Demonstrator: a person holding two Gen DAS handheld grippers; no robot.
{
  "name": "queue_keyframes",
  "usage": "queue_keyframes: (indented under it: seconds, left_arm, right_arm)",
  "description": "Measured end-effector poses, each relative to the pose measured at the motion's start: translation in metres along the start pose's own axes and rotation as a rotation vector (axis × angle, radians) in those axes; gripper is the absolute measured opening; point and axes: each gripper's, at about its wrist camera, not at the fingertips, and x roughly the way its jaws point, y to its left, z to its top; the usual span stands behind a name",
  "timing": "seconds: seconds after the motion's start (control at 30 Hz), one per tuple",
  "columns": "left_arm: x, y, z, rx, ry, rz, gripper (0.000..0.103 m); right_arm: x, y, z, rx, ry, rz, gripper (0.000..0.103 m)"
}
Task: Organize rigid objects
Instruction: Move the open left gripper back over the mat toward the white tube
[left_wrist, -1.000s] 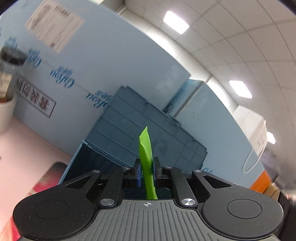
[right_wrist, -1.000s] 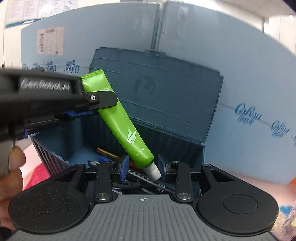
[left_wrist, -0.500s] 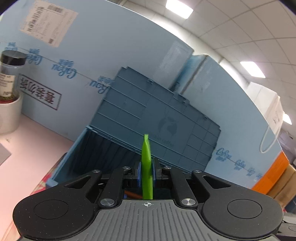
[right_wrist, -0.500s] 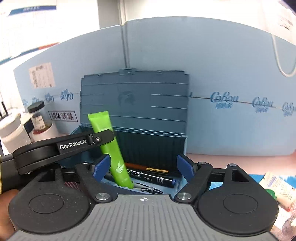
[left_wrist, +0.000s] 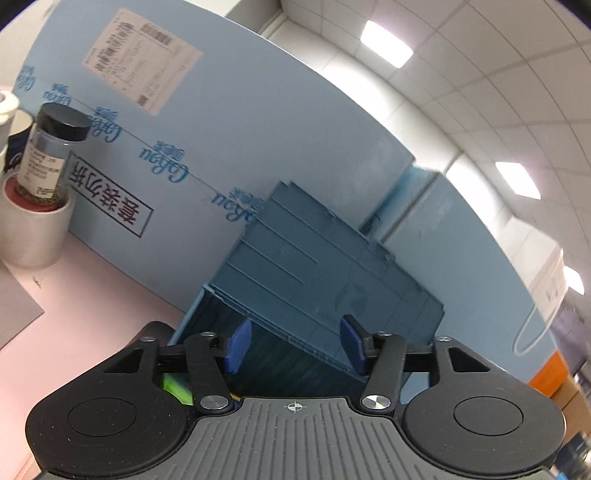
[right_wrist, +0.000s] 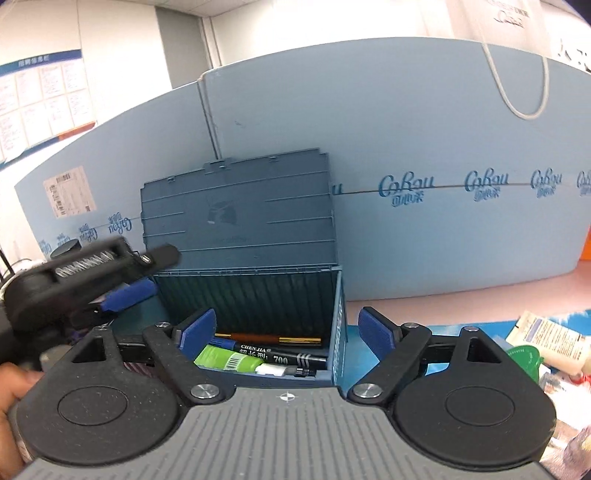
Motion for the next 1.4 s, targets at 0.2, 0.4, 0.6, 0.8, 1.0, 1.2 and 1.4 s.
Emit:
queue_keyframes:
  seconds: [0.2,0.4,0.6,0.8,1.0,1.2,1.4]
  left_arm:
    - [0.002,0.001,0.002,-0.023,0.012,-0.031,0.060]
    - [0.001,-0.004,-0.001,-0.015,0.016,-0.053,0.067]
    - [-0.001,-0.011,-0.004,0.002,0.031,-0.091,0.075]
    - [-0.010,-0.026,-0.008,0.056,0.031,-0.153,0.077]
    - [-0.020,-0.046,-0.013,0.134,0.083,-0.249,0.085]
    - [-0.022,-0.069,-0.025,0.223,0.188,-0.345,0.089]
    - [-0.022,-0.084,-0.037,0.276,0.296,-0.462,0.089]
  right_arm:
    - [-0.004,-0.007,-0.002,0.044,-0.012,0.003,0.084]
    - [-0.009,-0.008,-0.006,0.060,-0.020,0.012,0.088]
    - [-0.026,-0.009,-0.011,0.060,-0.065,0.004,0.091]
    - [-0.056,-0.023,-0.021,0.084,-0.141,-0.025,0.095]
    - [-0.084,-0.050,-0.036,0.152,-0.195,-0.084,0.096]
    - [-0.104,-0.075,-0.050,0.194,-0.223,-0.157,0.098]
    - [-0.119,-0.100,-0.064,0.241,-0.242,-0.222,0.099]
